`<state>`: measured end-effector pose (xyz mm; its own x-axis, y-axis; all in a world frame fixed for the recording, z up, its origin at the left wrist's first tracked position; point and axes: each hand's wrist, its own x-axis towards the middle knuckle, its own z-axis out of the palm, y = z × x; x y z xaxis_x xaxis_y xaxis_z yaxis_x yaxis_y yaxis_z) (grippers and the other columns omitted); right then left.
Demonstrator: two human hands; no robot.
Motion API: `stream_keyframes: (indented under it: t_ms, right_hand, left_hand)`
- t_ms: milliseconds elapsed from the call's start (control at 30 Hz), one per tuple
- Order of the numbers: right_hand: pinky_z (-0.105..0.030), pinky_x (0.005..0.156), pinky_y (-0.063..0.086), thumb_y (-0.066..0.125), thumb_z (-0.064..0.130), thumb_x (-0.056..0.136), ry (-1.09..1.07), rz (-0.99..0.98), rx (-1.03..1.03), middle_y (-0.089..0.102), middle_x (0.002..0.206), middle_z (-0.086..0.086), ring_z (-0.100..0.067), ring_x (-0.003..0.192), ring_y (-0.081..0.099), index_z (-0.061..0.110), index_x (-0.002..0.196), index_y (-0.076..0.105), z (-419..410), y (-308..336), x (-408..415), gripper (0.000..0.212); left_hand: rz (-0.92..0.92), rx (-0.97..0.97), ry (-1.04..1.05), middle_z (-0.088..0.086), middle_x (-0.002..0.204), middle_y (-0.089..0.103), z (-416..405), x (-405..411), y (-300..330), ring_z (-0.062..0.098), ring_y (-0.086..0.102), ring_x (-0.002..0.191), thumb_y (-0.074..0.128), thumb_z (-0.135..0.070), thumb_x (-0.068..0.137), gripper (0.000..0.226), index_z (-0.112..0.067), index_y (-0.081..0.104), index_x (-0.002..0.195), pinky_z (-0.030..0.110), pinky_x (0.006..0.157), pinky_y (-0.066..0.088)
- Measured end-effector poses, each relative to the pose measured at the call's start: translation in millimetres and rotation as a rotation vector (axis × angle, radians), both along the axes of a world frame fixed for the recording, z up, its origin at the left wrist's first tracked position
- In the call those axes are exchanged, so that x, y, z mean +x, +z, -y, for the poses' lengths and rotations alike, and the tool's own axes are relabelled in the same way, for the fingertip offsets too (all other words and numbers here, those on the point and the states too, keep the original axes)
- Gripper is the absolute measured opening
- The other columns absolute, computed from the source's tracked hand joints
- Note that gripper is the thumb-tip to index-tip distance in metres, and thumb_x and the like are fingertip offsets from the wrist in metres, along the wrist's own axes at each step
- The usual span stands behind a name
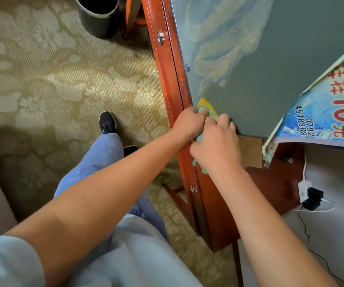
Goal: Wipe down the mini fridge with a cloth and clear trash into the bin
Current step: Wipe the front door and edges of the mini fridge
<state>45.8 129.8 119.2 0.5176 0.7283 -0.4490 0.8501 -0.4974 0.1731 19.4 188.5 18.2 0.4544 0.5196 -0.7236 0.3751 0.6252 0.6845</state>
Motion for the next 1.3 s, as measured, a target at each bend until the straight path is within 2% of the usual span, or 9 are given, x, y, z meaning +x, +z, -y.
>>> stream_keyframes:
  t_ms: [133,300,433,633,733,833,933,1167,1300]
  right_hand:
    - [-0.038,0.095,0.045,0.069,0.021,0.079,0.042,0.054,0.150,0.049,0.121,-0.013,-0.034,0.114,0.048,0.009,0.122,0.057,-26.4,-13.5,-1.3,0.046]
    - [-0.041,0.100,0.046,0.069,0.028,0.084,-0.082,-0.062,-0.177,0.045,0.127,-0.014,-0.033,0.121,0.046,0.009,0.128,0.056,-12.8,-42.1,-4.2,0.049]
    - [-0.040,0.100,0.044,0.069,0.025,0.083,-0.077,-0.051,-0.171,0.045,0.122,-0.012,-0.032,0.119,0.046,0.010,0.122,0.057,0.8,-19.8,2.6,0.043]
    - [-0.040,0.093,0.046,0.074,0.023,0.078,0.086,0.076,0.331,0.050,0.117,-0.013,-0.034,0.111,0.049,0.010,0.119,0.058,-35.9,6.4,-2.9,0.046]
    - [-0.038,0.096,0.044,0.068,0.021,0.084,0.047,0.056,0.149,0.046,0.127,-0.014,-0.034,0.117,0.046,0.009,0.126,0.054,-48.0,-12.3,-4.2,0.046]
    - [-0.039,0.103,0.043,0.066,0.025,0.088,-0.045,-0.061,-0.096,0.043,0.132,-0.014,-0.033,0.124,0.044,0.009,0.132,0.052,-37.2,-19.1,-4.0,0.048]
    - [-0.039,0.104,0.042,0.065,0.022,0.087,-0.057,-0.075,-0.107,0.043,0.127,-0.010,-0.030,0.122,0.043,0.013,0.132,0.052,-17.0,3.9,0.4,0.047]
    - [-0.042,0.098,0.043,0.075,0.018,0.072,0.060,0.066,0.387,0.049,0.117,-0.012,-0.034,0.108,0.048,0.008,0.129,0.056,-24.7,47.2,-0.6,0.062]
    - [-0.037,0.102,0.040,0.068,0.019,0.084,-0.027,-0.024,0.085,0.044,0.129,-0.012,-0.032,0.118,0.045,0.011,0.132,0.050,-35.0,13.2,-8.6,0.052]
  left_hand:
    - [0.006,0.089,0.049,0.015,0.087,0.068,-40.7,6.8,1.8,0.033,0.064,0.087,0.050,-0.031,0.095,0.031,-0.004,0.065,0.086,0.041,0.074,0.050]
    - [-0.079,-0.181,-0.176,0.023,0.125,0.062,-7.1,0.2,-40.6,0.037,0.059,0.118,0.043,-0.022,0.101,0.037,0.003,0.060,0.123,0.038,0.091,0.050]
    - [-0.051,-0.099,-0.148,0.015,0.097,0.067,6.6,0.6,-21.6,0.035,0.064,0.103,0.050,-0.025,0.095,0.027,-0.002,0.064,0.094,0.034,0.073,0.050]
    - [0.009,0.279,0.105,-0.005,0.063,0.053,-62.5,3.7,24.5,0.014,0.051,0.061,0.051,-0.033,0.096,0.036,-0.017,0.050,0.064,0.030,0.055,0.036]
    - [-0.031,0.237,0.020,0.002,0.075,0.062,-69.6,4.3,7.6,0.022,0.057,0.074,0.048,-0.031,0.099,0.032,-0.014,0.057,0.074,0.033,0.060,0.041]
    - [-0.077,0.016,-0.140,0.023,0.107,0.067,-39.5,-0.6,-13.3,0.035,0.063,0.101,0.047,-0.027,0.100,0.034,0.001,0.065,0.103,0.043,0.086,0.051]
    - [-0.057,-0.003,-0.097,0.013,0.093,0.068,-16.4,-0.8,2.2,0.028,0.063,0.086,0.050,-0.031,0.097,0.031,-0.006,0.066,0.092,0.042,0.082,0.052]
    - [0.017,0.341,0.113,-0.010,0.057,0.054,-56.3,10.5,60.7,0.007,0.051,0.057,0.052,-0.043,0.090,0.034,-0.022,0.051,0.064,0.028,0.053,0.034]
    - [-0.023,0.205,0.015,-0.001,0.067,0.053,-51.7,1.8,21.7,0.020,0.051,0.068,0.053,-0.033,0.096,0.032,-0.017,0.049,0.068,0.032,0.060,0.037]
